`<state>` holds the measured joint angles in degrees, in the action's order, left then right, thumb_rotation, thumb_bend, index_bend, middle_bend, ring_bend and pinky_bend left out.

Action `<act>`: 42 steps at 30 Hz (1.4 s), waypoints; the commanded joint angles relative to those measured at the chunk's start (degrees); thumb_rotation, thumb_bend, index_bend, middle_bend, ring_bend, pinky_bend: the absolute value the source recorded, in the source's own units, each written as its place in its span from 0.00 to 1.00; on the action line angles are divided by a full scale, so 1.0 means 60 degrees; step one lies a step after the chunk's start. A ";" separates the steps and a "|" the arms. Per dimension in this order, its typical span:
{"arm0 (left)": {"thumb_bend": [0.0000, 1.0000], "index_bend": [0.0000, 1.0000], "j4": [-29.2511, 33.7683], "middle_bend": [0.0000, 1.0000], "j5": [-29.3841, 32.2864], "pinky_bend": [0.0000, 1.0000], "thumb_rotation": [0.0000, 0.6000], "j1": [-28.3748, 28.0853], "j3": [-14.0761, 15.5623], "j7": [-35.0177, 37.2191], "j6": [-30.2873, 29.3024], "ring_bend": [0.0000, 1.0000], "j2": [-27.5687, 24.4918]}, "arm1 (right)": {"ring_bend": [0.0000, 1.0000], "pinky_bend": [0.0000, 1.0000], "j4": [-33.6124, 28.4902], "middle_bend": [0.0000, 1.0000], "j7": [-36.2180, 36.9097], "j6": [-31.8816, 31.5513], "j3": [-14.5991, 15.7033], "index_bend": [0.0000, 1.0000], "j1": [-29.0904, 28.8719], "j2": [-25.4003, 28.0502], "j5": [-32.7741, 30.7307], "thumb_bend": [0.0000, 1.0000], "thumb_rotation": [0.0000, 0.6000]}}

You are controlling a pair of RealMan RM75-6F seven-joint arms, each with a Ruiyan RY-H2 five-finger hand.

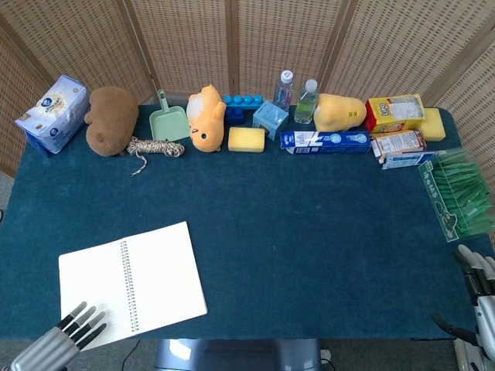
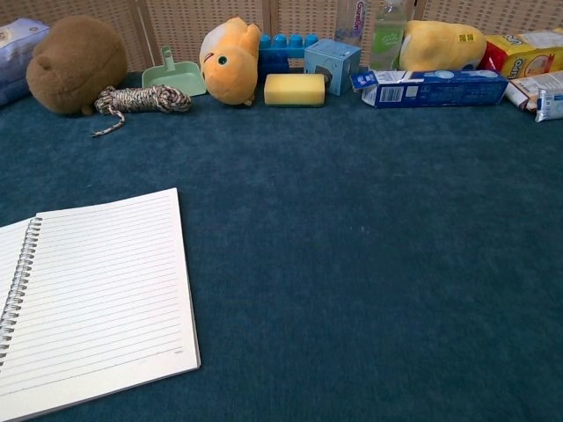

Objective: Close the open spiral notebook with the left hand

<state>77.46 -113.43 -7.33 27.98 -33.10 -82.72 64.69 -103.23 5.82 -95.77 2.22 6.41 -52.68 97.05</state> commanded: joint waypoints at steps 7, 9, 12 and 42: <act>0.13 0.00 -0.2298 0.00 -0.0500 0.00 1.00 0.0964 -0.0562 0.0300 -0.1073 0.00 0.1130 | 0.00 0.00 0.0007 0.00 0.0044 -0.0060 0.0019 0.00 0.0022 0.0022 0.0072 0.00 1.00; 0.13 0.00 -0.2608 0.00 -0.0562 0.00 1.00 0.0985 -0.0682 0.0343 -0.1126 0.00 0.1338 | 0.00 0.00 0.0012 0.00 0.0050 -0.0078 0.0020 0.00 0.0028 0.0025 0.0083 0.00 1.00; 0.13 0.00 -0.3241 0.00 -0.0929 0.00 1.00 0.0935 -0.0744 0.0606 -0.1381 0.00 0.1735 | 0.00 0.00 0.0018 0.00 0.0106 -0.0082 0.0012 0.00 0.0032 0.0046 0.0046 0.00 1.00; 0.26 0.00 -0.7180 0.00 -0.1350 0.00 1.00 0.1417 -0.0991 0.2718 -0.3322 0.00 0.3496 | 0.00 0.00 0.0046 0.00 0.0237 -0.0035 0.0048 0.00 -0.0005 0.0061 0.0129 0.00 1.00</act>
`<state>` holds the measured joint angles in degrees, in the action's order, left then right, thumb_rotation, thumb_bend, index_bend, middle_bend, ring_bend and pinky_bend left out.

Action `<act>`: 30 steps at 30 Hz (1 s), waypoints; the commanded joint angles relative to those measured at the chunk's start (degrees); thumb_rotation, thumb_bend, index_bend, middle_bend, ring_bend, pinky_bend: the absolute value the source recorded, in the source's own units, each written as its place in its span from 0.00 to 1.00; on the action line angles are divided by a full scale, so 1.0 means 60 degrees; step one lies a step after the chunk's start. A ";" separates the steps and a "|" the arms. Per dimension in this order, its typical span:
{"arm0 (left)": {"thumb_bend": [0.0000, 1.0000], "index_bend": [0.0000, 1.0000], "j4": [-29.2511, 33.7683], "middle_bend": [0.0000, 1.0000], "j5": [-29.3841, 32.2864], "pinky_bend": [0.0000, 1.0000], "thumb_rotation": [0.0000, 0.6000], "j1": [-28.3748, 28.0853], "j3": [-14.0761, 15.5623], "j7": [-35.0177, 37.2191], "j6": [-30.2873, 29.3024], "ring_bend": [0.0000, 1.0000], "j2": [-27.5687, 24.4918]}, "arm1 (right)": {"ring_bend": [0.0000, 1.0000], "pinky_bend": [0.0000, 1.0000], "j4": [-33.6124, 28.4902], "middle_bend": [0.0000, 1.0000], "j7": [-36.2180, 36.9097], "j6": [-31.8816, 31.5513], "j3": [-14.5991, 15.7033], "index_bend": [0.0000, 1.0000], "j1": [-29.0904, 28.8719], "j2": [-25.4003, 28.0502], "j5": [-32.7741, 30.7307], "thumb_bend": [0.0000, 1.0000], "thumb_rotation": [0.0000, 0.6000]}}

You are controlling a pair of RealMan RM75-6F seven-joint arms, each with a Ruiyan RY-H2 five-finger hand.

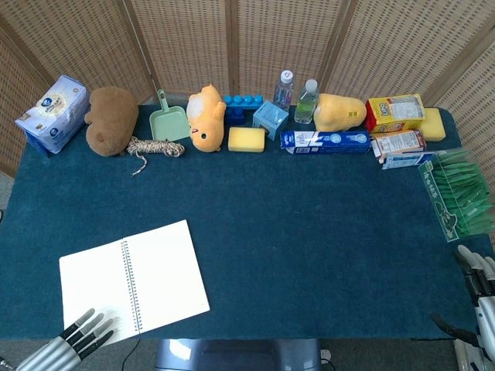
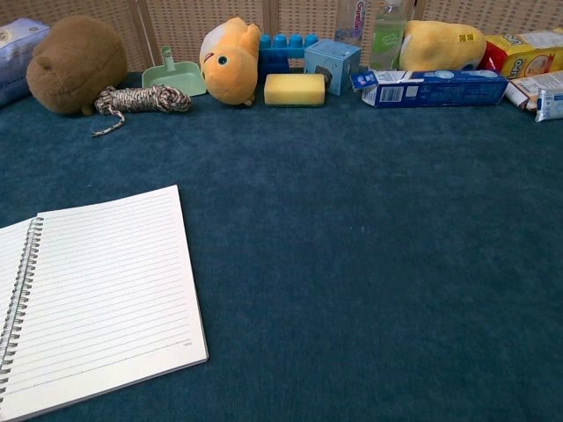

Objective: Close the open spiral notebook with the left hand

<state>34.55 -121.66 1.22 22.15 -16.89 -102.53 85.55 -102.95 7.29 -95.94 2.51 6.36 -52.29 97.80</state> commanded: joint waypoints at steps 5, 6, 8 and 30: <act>0.29 0.01 -0.0054 0.00 0.0024 0.02 1.00 -0.0125 -0.0024 0.0125 0.0000 0.00 0.0023 | 0.00 0.00 -0.0009 0.00 -0.0016 -0.0030 0.0027 0.00 0.0016 -0.0005 0.0063 0.00 1.00; 0.29 0.03 -0.0058 0.00 0.0021 0.03 1.00 -0.0134 -0.0019 0.0135 -0.0001 0.00 0.0023 | 0.00 0.00 -0.0010 0.00 -0.0013 -0.0030 0.0028 0.00 0.0016 -0.0003 0.0062 0.00 1.00; 0.30 0.12 -0.0089 0.00 0.0013 0.05 1.00 -0.0153 0.0006 0.0193 -0.0005 0.00 0.0016 | 0.00 0.00 -0.0012 0.00 0.0001 -0.0027 0.0022 0.00 0.0014 0.0003 0.0041 0.00 1.00; 0.38 0.42 -0.0265 0.00 0.0298 0.12 1.00 -0.0035 -0.0431 0.0307 -0.1206 0.00 0.0219 | 0.00 0.00 -0.0032 0.00 -0.0034 0.0046 0.0063 0.00 -0.0012 0.0006 0.0075 0.00 1.00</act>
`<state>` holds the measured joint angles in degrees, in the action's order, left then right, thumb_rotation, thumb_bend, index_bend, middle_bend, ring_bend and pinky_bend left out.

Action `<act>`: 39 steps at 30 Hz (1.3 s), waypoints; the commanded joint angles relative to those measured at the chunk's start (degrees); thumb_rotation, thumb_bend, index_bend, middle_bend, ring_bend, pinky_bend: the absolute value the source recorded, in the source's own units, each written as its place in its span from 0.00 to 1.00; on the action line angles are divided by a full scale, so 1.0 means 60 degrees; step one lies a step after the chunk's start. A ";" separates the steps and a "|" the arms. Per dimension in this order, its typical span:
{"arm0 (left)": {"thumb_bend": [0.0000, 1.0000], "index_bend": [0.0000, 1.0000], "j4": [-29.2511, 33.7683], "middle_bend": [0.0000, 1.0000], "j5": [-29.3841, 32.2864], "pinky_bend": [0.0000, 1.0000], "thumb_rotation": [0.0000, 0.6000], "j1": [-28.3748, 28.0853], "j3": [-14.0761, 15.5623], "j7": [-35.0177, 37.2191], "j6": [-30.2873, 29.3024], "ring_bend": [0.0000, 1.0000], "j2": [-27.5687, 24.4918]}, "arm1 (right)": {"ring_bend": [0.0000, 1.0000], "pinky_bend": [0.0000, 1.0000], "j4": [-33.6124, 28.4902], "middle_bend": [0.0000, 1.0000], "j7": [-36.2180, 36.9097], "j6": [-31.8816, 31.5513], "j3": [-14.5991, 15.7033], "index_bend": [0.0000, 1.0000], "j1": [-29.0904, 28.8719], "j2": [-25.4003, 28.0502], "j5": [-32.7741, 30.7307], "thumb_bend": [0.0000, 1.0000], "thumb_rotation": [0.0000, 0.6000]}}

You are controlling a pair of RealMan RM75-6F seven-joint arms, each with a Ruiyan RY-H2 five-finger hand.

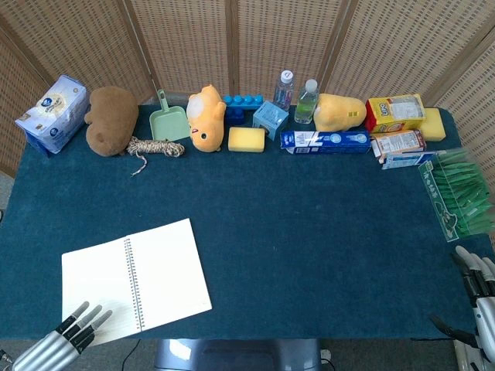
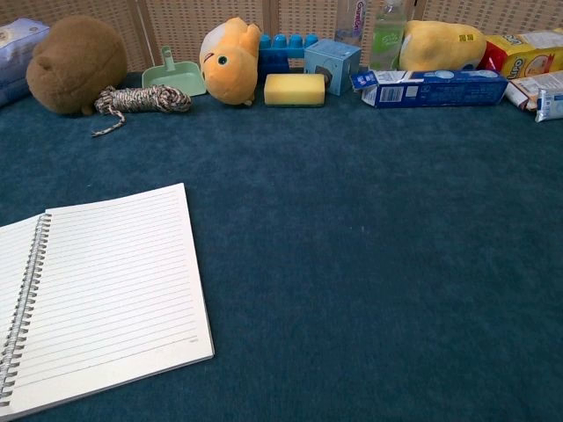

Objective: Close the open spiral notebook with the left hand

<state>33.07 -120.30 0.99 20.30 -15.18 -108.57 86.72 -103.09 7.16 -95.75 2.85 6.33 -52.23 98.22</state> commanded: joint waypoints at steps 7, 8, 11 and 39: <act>0.38 0.21 0.0631 0.00 0.0120 0.11 1.00 -0.0345 -0.0470 -0.0215 -0.0668 0.00 -0.0283 | 0.00 0.00 -0.0044 0.00 -0.0016 0.0040 0.0020 0.00 -0.0010 0.0013 -0.0003 0.00 1.00; 0.38 0.20 0.0755 0.00 0.0138 0.11 1.00 -0.0390 -0.0530 -0.0333 -0.0661 0.00 -0.0321 | 0.00 0.00 -0.0043 0.00 -0.0003 0.0042 0.0023 0.00 -0.0013 0.0021 -0.0001 0.00 1.00; 0.38 0.18 0.1088 0.00 0.0156 0.10 1.00 -0.0513 -0.0626 -0.0472 -0.0586 0.00 -0.0407 | 0.00 0.00 -0.0045 0.00 0.0038 0.0026 0.0031 0.00 -0.0007 0.0041 0.0012 0.00 1.00; 0.37 0.05 0.5050 0.00 0.0157 0.04 1.00 -0.2071 -0.2238 -0.2476 0.0912 0.00 -0.0204 | 0.00 0.00 -0.0100 0.00 0.0165 0.0113 0.0083 0.00 -0.0020 0.0162 -0.0043 0.00 1.00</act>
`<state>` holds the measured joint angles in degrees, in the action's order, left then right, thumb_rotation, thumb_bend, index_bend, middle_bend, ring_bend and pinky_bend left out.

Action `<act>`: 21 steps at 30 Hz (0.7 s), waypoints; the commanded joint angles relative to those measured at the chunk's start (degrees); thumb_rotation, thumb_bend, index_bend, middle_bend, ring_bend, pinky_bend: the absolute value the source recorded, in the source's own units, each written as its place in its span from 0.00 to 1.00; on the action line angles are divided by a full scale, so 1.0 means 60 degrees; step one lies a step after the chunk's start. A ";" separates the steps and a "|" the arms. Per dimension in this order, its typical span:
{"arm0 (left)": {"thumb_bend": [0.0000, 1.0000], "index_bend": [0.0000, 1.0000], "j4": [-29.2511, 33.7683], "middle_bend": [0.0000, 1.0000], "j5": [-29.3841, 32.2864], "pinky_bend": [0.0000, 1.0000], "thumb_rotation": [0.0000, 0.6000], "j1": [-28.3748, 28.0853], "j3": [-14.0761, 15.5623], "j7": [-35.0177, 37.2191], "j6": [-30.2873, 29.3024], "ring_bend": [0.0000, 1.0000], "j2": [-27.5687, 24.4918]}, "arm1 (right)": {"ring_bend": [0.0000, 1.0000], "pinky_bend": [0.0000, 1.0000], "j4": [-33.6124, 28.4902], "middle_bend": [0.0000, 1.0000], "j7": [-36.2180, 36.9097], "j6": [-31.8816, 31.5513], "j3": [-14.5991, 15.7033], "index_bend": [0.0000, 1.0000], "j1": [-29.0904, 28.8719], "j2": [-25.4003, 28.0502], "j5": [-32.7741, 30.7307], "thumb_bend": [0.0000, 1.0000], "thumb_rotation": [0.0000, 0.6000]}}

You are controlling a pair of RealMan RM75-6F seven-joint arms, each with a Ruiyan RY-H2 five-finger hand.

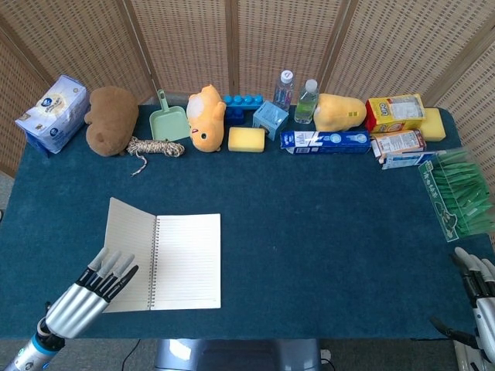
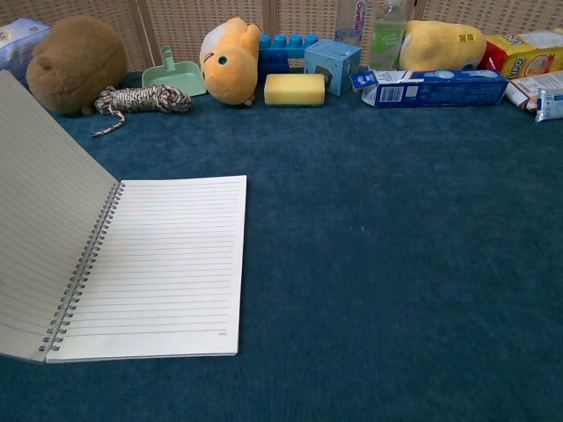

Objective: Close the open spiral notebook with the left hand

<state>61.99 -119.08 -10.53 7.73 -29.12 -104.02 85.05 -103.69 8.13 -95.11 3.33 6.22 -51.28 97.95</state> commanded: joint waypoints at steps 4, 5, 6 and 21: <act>0.37 0.04 0.0680 0.00 -0.0135 0.04 1.00 -0.0416 -0.0368 -0.0462 0.0443 0.00 0.0092 | 0.00 0.00 -0.0005 0.00 0.0009 0.0020 0.0006 0.00 -0.0009 0.0014 0.0000 0.00 1.00; 0.37 0.03 0.0763 0.00 -0.0142 0.04 1.00 -0.0458 -0.0409 -0.0519 0.0499 0.00 0.0090 | 0.00 0.00 -0.0006 0.00 0.0009 0.0019 0.0005 0.00 -0.0008 0.0016 -0.0003 0.00 1.00; 0.37 0.03 0.0853 0.00 -0.0152 0.04 1.00 -0.0513 -0.0464 -0.0569 0.0550 0.00 0.0100 | 0.00 0.00 -0.0004 0.00 0.0005 0.0018 0.0001 0.00 -0.0008 0.0016 -0.0011 0.00 1.00; 0.37 0.01 0.1207 0.00 0.0000 0.04 1.00 -0.1158 -0.1044 -0.0912 0.1497 0.00 0.0801 | 0.00 0.00 -0.0004 0.00 0.0046 0.0088 -0.0007 0.00 -0.0034 0.0044 -0.0085 0.00 1.00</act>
<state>69.37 -119.36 -16.90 2.03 -34.39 -95.60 89.25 -103.71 8.41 -94.58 3.30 6.02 -51.02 97.46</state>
